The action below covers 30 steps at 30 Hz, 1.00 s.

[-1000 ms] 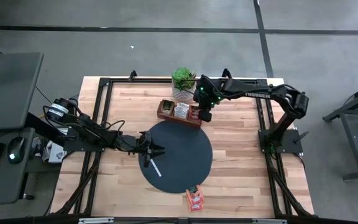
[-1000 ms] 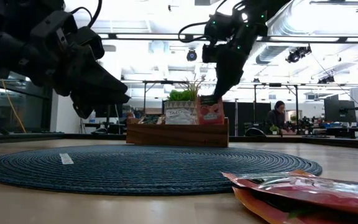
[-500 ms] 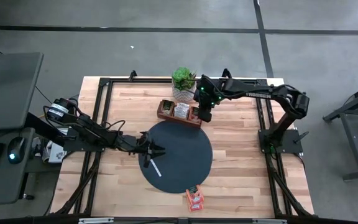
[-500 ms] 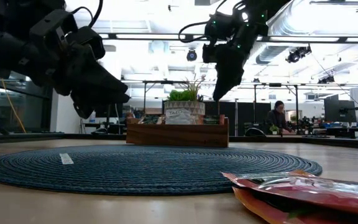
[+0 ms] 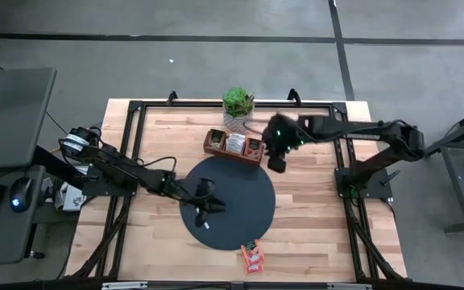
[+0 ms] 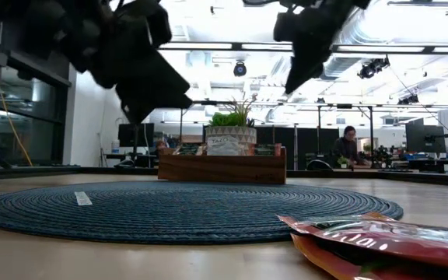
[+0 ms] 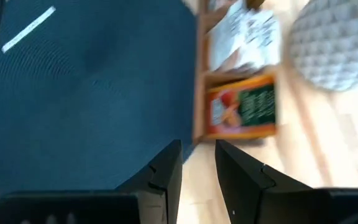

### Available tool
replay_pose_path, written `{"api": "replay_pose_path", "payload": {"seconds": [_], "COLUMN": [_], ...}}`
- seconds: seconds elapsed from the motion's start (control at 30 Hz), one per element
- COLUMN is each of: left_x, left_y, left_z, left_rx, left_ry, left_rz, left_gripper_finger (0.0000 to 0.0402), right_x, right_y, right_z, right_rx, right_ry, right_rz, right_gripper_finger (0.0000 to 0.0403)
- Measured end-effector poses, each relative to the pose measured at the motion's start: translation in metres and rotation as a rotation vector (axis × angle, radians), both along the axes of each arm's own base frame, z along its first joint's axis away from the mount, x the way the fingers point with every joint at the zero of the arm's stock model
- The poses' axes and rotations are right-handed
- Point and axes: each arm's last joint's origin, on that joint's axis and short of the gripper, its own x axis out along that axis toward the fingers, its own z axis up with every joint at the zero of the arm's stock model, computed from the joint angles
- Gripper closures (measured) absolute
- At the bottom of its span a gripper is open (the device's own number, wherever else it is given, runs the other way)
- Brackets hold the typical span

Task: Pick & Place Tea
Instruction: Put the orange tea bag into the right section of the wooden organizer

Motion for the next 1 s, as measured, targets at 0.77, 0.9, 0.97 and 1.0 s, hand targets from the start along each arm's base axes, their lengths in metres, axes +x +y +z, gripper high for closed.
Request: {"api": "replay_pose_path", "payload": {"seconds": [0.77,0.9,0.97,1.0], "left_x": [0.027,0.056,0.073,0.079], "left_y": [-0.107,-0.128,-0.139,-0.143], "left_z": [-0.020,-0.024,-0.017,-0.015], "left_rx": [-0.040,-0.020,-0.011,0.007], "left_ry": [-0.114,-0.062,-0.062,-0.044], "left_rz": [-0.176,-0.179,-0.159,-0.145], "left_gripper_finger": [0.0287,0.0287,0.0287,0.0287], "right_x": [-0.044,-0.053,-0.054,-0.055], "right_y": [0.168,0.181,0.186,0.188], "right_z": [-0.075,-0.081,-0.080,-0.080], "right_rx": [0.262,0.248,0.238,0.235], "right_ry": [-0.196,-0.200,-0.211,-0.213], "right_rz": [-0.114,-0.085,-0.052,-0.044], "right_gripper_finger": [0.0309,0.0309,0.0309,0.0309]}}
